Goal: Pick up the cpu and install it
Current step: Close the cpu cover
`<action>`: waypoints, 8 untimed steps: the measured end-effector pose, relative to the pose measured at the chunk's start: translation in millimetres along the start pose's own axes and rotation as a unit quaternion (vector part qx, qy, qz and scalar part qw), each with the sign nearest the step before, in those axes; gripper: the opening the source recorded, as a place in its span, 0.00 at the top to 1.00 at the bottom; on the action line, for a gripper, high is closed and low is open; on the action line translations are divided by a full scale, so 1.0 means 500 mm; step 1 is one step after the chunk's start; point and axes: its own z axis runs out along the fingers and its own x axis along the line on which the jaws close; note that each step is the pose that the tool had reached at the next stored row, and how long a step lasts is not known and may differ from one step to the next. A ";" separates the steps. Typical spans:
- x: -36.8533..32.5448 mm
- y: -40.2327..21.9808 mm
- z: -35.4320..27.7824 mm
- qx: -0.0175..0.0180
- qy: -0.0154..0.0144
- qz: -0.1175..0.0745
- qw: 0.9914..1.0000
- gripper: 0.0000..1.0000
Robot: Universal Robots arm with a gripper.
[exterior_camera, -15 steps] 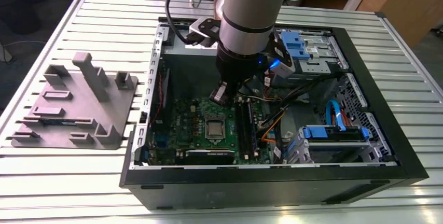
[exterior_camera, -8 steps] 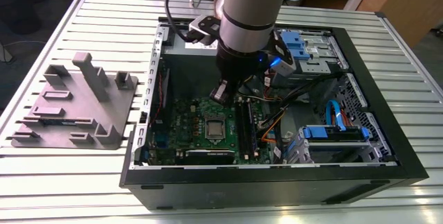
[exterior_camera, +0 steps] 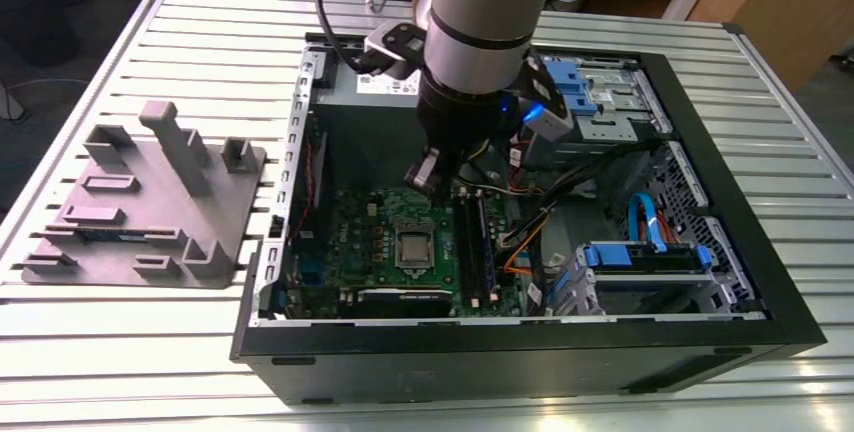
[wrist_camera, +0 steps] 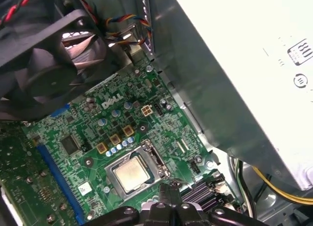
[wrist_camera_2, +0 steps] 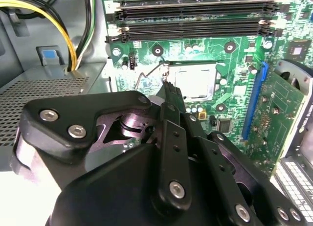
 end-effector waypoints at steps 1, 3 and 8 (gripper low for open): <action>-0.001 0.000 0.000 -0.001 -0.001 0.000 1.000 0.90; -0.002 0.001 0.000 -0.002 -0.003 0.000 1.000 0.90; -0.002 0.000 -0.012 -0.002 -0.002 0.000 1.000 0.90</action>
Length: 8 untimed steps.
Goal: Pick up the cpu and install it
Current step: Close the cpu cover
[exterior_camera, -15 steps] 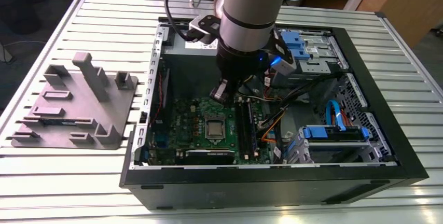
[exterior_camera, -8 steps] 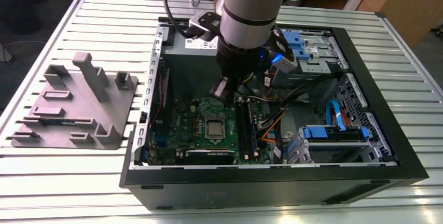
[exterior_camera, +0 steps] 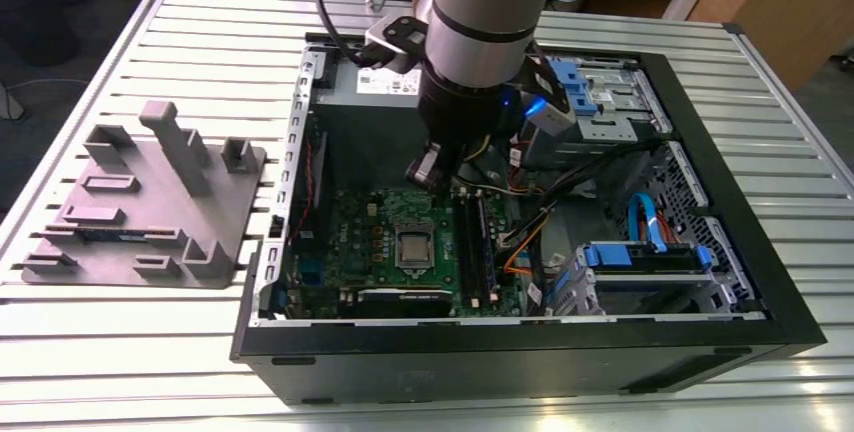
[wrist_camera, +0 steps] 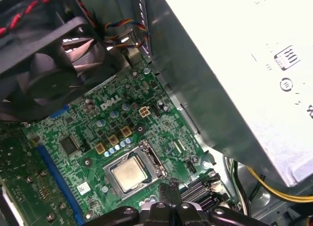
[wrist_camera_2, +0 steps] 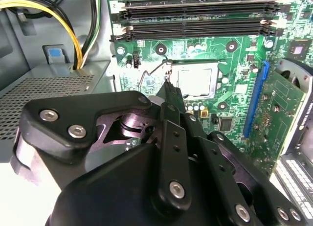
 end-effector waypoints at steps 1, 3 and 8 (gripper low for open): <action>-0.001 0.000 -0.001 0.000 0.000 0.000 1.000 0.90; -0.006 0.004 -0.001 0.000 0.000 0.000 1.000 0.90; -0.018 0.006 -0.001 -0.001 -0.001 0.000 1.000 0.90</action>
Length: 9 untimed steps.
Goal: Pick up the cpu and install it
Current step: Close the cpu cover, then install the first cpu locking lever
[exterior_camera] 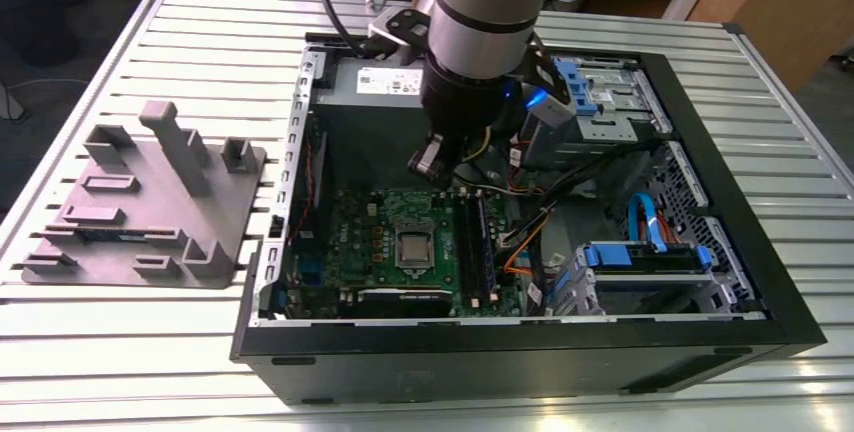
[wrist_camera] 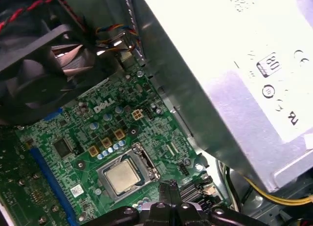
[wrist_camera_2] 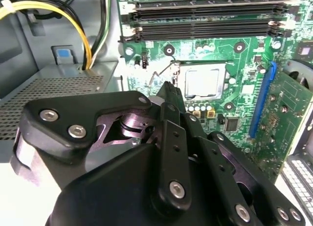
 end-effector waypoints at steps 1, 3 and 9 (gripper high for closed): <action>-0.003 0.000 0.000 0.000 0.000 0.000 1.000 0.90; -0.008 -0.001 0.000 0.000 0.000 0.000 1.000 0.90; -0.025 -0.001 0.001 0.000 -0.001 0.000 1.000 0.90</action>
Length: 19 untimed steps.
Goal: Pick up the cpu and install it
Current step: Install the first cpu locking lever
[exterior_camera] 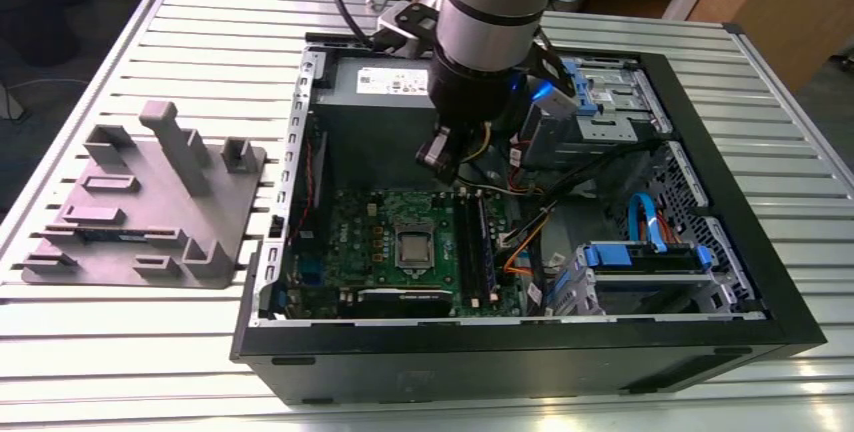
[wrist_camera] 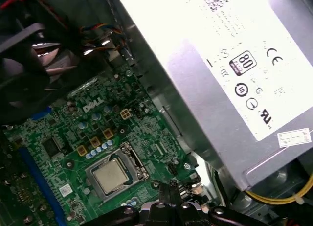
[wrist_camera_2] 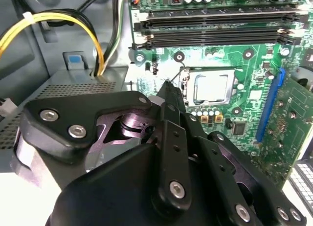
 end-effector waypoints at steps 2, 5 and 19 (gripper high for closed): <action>-0.002 0.001 0.004 0.000 0.000 0.000 1.000 0.90; -0.006 0.003 0.011 0.000 0.000 0.000 1.000 0.90; -0.020 0.009 0.035 -0.001 -0.001 0.000 1.000 0.90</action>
